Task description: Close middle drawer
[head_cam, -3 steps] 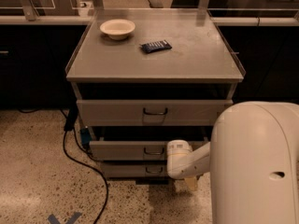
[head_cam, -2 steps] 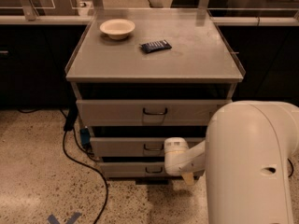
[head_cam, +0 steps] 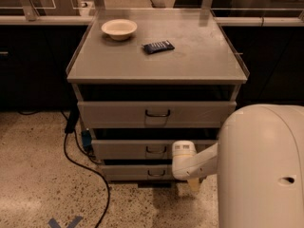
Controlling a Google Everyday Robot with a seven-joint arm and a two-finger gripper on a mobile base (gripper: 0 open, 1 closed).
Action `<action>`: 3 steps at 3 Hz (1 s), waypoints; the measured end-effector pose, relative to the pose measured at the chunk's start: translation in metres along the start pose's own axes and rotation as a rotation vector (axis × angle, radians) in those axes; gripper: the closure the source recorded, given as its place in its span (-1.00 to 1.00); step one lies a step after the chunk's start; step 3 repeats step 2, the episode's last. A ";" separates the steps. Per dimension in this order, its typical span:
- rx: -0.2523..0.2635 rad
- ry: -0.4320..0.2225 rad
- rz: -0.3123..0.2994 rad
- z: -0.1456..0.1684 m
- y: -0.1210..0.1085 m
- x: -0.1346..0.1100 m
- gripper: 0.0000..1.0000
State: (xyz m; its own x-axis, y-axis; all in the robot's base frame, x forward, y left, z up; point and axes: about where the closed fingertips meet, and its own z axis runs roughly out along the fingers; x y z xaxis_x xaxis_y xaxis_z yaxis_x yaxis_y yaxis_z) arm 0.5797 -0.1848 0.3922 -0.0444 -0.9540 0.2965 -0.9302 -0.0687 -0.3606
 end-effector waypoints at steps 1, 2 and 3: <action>0.035 -0.110 0.001 -0.024 0.017 0.018 -1.00; 0.077 -0.234 0.065 -0.053 0.046 0.048 -1.00; 0.077 -0.234 0.065 -0.053 0.046 0.048 -1.00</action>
Offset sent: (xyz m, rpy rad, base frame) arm -0.1351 -0.0860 0.0846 0.5355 -0.1631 -0.0226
